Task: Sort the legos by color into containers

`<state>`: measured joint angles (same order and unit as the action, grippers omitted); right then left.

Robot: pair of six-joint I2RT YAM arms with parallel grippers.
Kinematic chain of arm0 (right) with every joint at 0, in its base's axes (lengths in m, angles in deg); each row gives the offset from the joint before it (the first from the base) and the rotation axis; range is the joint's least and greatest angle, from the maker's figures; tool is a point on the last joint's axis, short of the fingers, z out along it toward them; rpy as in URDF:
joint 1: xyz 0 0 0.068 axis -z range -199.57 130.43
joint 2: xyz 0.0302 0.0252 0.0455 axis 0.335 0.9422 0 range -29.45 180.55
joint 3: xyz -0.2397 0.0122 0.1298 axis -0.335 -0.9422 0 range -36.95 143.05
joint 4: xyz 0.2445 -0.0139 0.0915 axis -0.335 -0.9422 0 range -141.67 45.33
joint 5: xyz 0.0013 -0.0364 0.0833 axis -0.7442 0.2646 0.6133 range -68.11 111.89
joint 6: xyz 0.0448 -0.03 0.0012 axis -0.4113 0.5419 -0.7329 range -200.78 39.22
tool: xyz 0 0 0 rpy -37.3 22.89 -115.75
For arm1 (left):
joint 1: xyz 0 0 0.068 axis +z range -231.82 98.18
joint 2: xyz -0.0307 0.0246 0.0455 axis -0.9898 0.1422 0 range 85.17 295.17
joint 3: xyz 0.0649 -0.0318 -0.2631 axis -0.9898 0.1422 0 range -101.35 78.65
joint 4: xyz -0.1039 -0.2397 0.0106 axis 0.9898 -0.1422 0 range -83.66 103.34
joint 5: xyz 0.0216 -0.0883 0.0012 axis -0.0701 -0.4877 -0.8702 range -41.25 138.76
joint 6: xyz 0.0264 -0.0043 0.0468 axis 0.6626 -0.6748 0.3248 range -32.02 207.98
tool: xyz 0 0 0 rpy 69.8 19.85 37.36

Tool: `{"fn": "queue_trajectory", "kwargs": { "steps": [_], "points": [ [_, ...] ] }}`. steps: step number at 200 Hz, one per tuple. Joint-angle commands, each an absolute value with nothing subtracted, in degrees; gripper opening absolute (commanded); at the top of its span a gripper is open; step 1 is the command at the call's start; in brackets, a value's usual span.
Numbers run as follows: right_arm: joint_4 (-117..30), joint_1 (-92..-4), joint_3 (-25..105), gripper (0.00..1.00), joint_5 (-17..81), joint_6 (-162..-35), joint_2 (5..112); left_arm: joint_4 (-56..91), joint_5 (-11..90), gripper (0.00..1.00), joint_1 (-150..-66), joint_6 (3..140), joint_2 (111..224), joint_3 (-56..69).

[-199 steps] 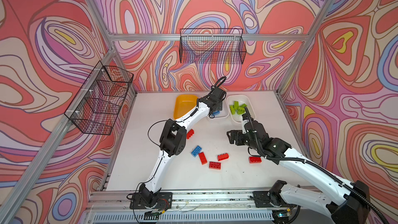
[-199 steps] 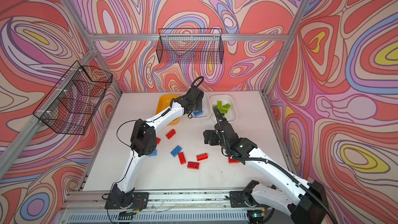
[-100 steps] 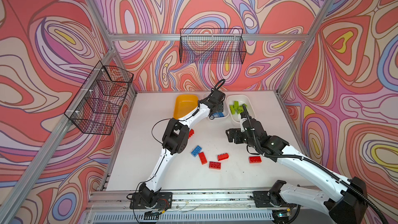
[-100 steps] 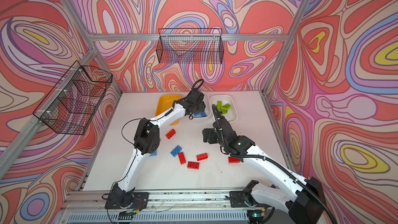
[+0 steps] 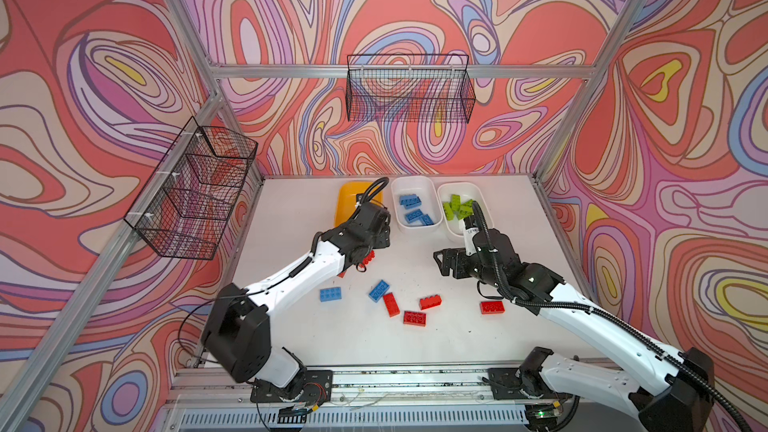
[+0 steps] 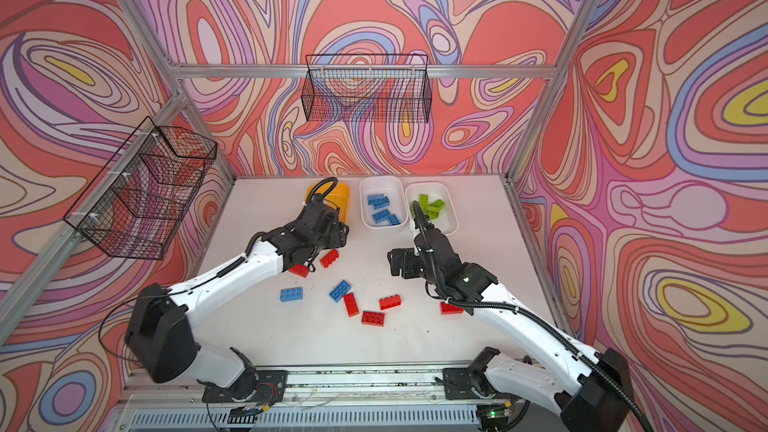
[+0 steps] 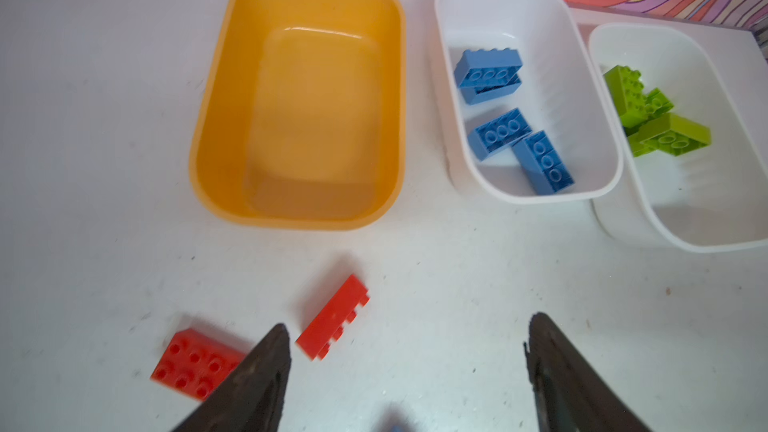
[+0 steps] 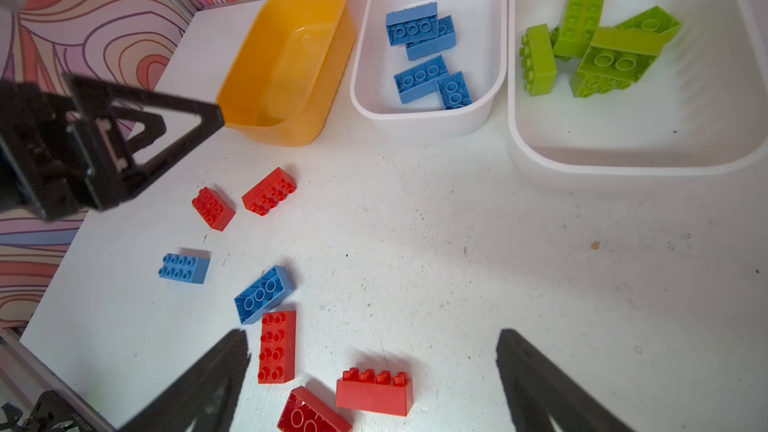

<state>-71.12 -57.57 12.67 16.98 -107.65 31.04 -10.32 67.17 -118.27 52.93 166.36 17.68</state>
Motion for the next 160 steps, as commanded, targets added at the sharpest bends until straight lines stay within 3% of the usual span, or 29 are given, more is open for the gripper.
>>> {"fn": "queue_trajectory", "kwargs": {
  "steps": [1,59,86,160],
  "points": [
    [-70.7,-58.2,13.0,0.98,18.5,-108.7,31.1,-16.4,70.3,0.76,-118.4,48.0,157.7,28.8],
    [-69.7,-60.9,13.0,0.98,18.9,-111.7,32.4,-21.8,72.3,0.81,-118.3,42.6,145.2,44.0],
    [-70.3,-62.4,13.3,0.98,18.0,-112.5,32.9,-20.3,72.0,0.86,-117.0,43.1,147.3,45.5],
    [-72.3,-63.4,12.9,0.98,15.9,-113.7,30.5,-12.8,66.2,0.87,-111.7,43.7,154.1,46.3]
  ]
}}
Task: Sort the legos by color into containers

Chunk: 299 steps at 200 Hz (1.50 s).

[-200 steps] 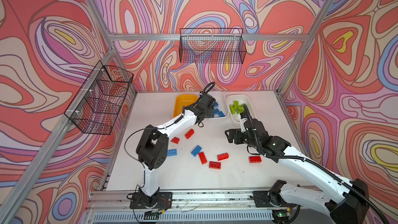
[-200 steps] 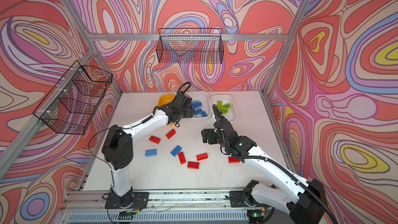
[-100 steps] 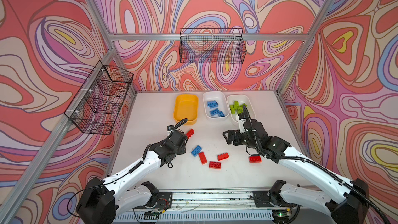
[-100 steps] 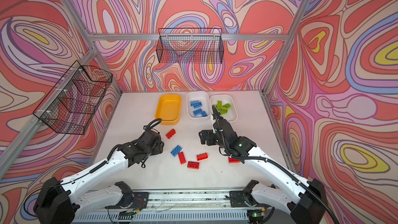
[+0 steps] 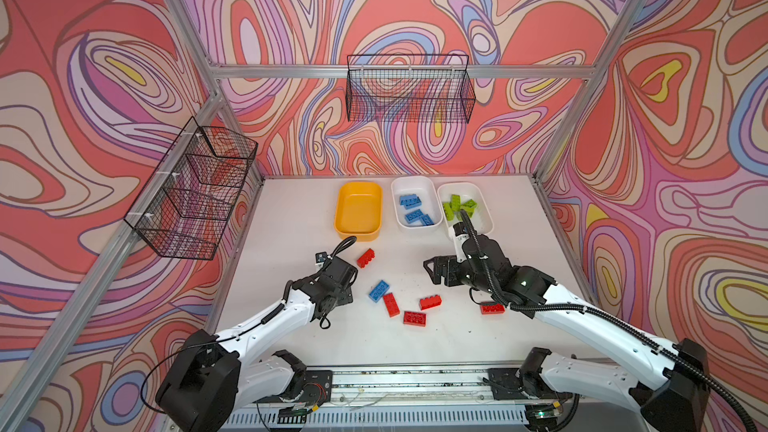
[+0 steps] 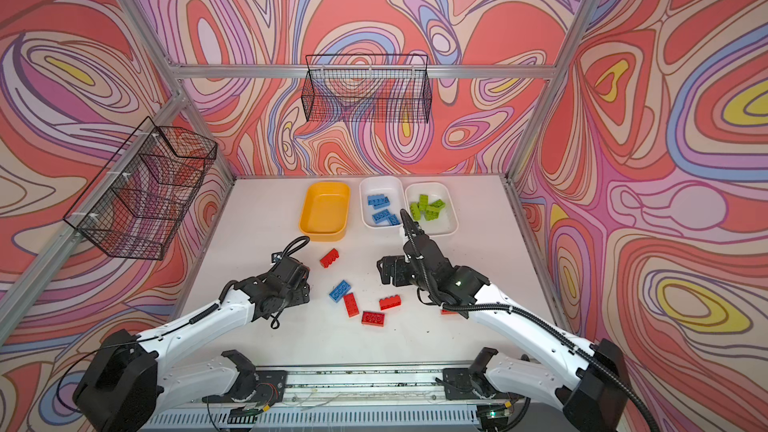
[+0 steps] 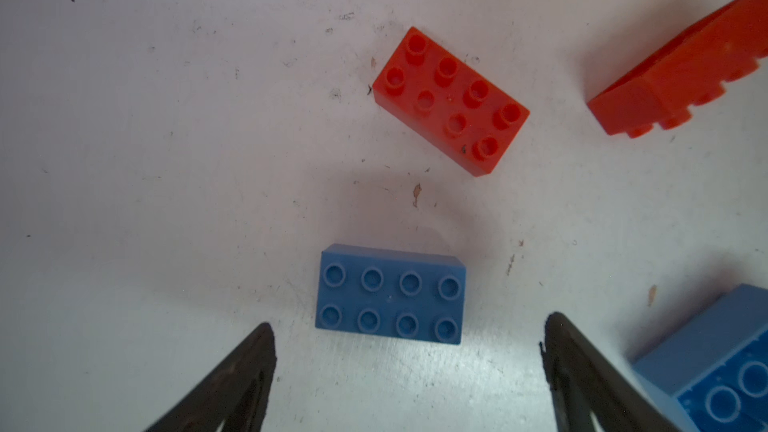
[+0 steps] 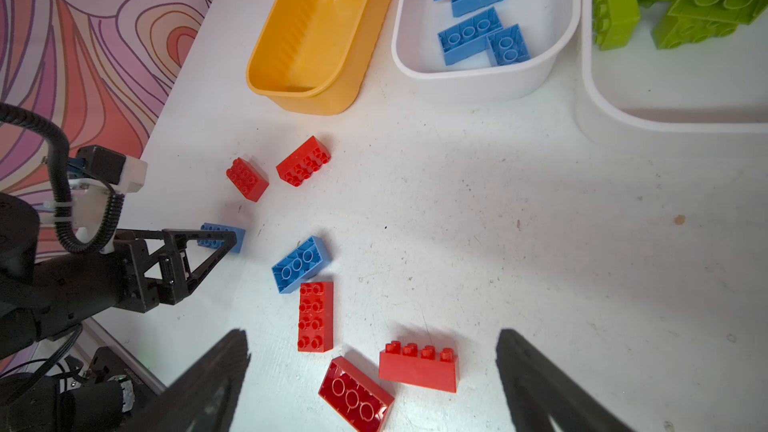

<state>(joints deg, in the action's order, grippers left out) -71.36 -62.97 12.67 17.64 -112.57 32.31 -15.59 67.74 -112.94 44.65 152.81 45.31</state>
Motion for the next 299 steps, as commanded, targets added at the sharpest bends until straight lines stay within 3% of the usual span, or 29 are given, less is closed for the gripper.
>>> {"fn": "queue_trajectory", "kwargs": {
  "steps": [1,49,135,188,239,299],
  "points": [
    [-72.3,-63.4,12.9,0.98,15.8,-113.7,30.5,-12.8,66.1,0.87,-111.7,43.6,154.1,46.3],
    [-72.9,-63.4,12.3,0.98,15.0,-113.8,29.7,-10.2,63.5,0.86,-108.9,43.8,158.1,46.0],
    [-72.8,-63.4,11.3,0.98,14.3,-113.1,29.1,-11.3,62.0,0.63,-108.9,43.3,162.2,44.4],
    [-72.7,-63.4,11.3,0.98,14.1,-112.2,29.3,-11.0,62.2,0.6,-108.9,43.8,166.4,42.3],
    [-72.9,-63.4,11.2,0.98,13.7,-111.9,29.0,-12.3,60.2,0.29,-109.3,45.0,169.0,38.8],
    [-72.8,-63.4,10.6,0.98,12.7,-111.9,27.7,-16.9,61.2,0.25,-111.6,46.2,168.5,34.0]
  ]
}}
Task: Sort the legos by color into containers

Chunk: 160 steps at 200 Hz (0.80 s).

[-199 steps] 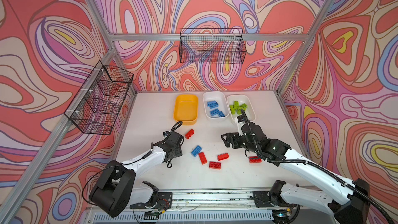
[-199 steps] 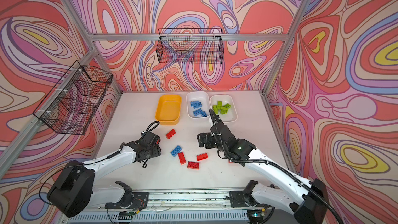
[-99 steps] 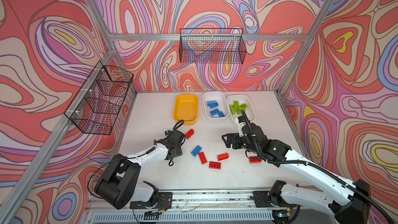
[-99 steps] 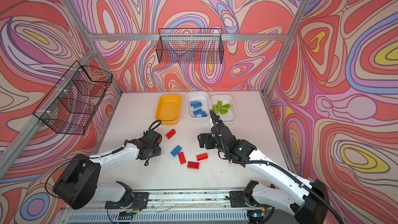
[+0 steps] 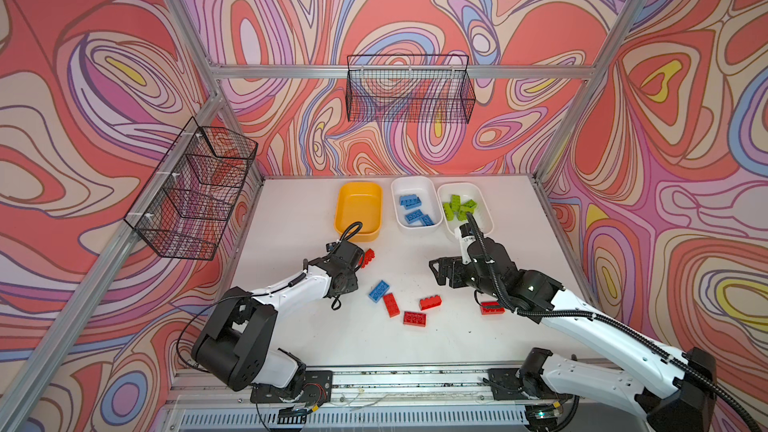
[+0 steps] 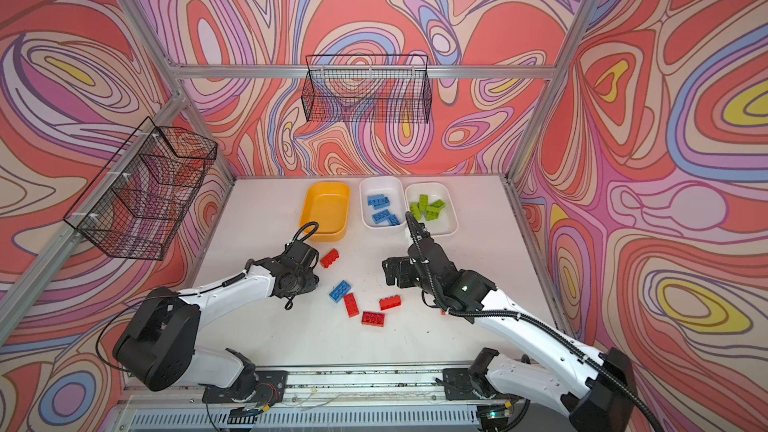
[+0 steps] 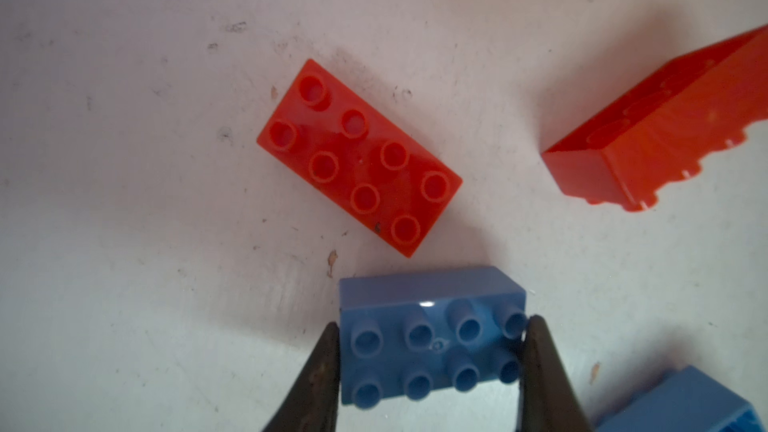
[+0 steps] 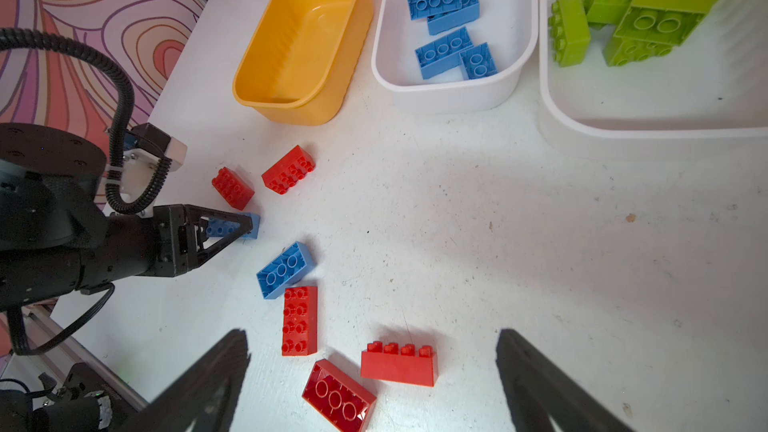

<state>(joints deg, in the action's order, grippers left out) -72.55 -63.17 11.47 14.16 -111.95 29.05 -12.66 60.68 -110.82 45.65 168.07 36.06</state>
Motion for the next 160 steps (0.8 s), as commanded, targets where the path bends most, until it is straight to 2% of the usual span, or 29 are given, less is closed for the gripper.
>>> {"fn": "queue_trajectory", "kwargs": {
  "steps": [1,76,126,140,160],
  "points": [
    [-72.7,-63.4,10.6,0.98,12.7,-111.9,27.7,-17.0,61.3,0.25,-111.5,46.3,168.5,33.9],
    [-74.1,-63.4,10.3,0.98,11.3,-112.1,25.7,-18.0,61.9,0.26,-112.5,47.3,170.5,30.6],
    [-75.3,-63.4,10.0,0.98,10.4,-112.4,24.6,-16.8,61.8,0.31,-112.4,49.5,177.0,29.9],
    [-75.7,-63.4,10.2,0.98,10.1,-112.6,24.4,-16.2,61.5,0.34,-112.4,49.6,178.5,30.0],
    [-76.1,-63.4,10.7,0.98,9.8,-112.6,24.1,-15.9,60.8,0.47,-112.4,49.8,180.4,29.0]
  ]
}}
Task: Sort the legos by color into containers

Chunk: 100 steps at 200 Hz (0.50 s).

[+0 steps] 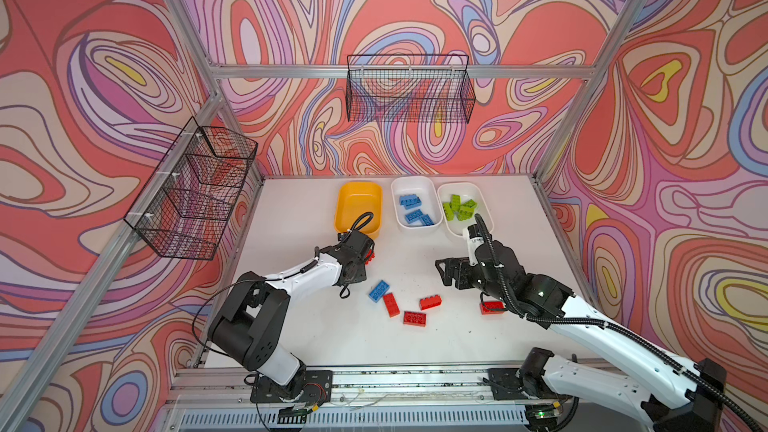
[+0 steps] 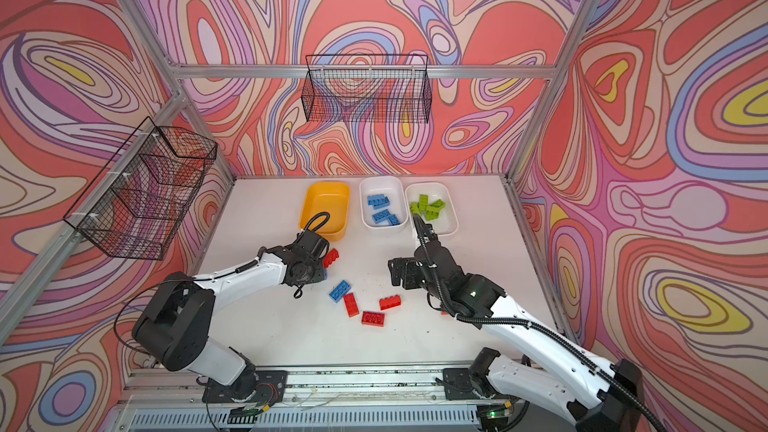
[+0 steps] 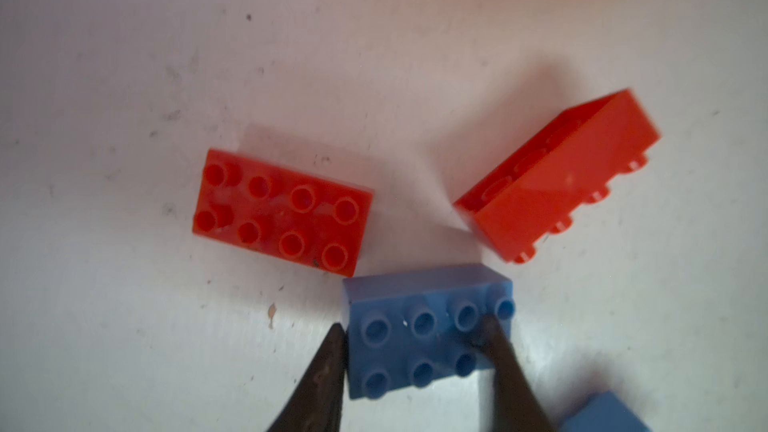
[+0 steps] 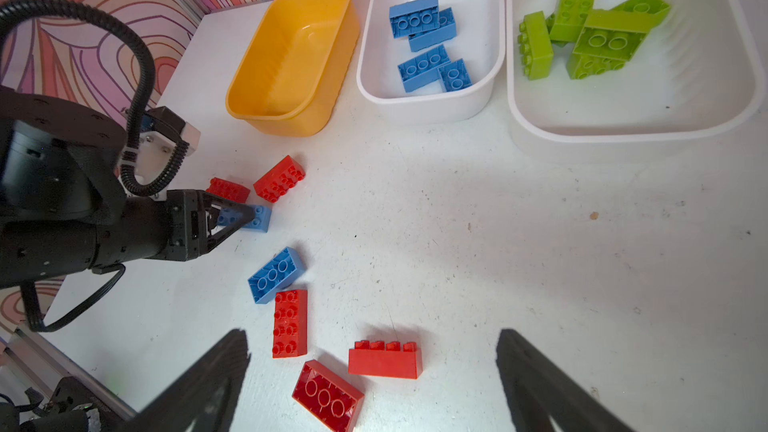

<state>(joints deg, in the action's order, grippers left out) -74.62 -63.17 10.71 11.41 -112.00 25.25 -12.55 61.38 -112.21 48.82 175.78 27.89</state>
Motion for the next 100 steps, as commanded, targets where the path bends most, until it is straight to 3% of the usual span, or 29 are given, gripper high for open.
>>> {"fn": "queue_trajectory", "kwargs": {
  "steps": [1,19,60,100],
  "points": [
    [-76.1,-63.4,10.7,0.98,9.8,-112.5,24.1,-15.9,60.8,0.47,-112.4,49.8,180.4,29.0],
    [-76.3,-63.4,10.7,0.98,9.4,-112.6,23.9,-16.2,60.5,0.55,-112.4,50.5,181.5,28.4],
    [-76.1,-63.4,10.1,0.98,9.1,-112.7,23.8,-16.3,60.7,0.57,-112.4,50.7,181.6,28.1],
    [-76.2,-63.4,9.7,0.98,8.7,-112.5,23.9,-16.6,60.4,0.68,-112.6,50.0,178.6,27.8]
  ]
}}
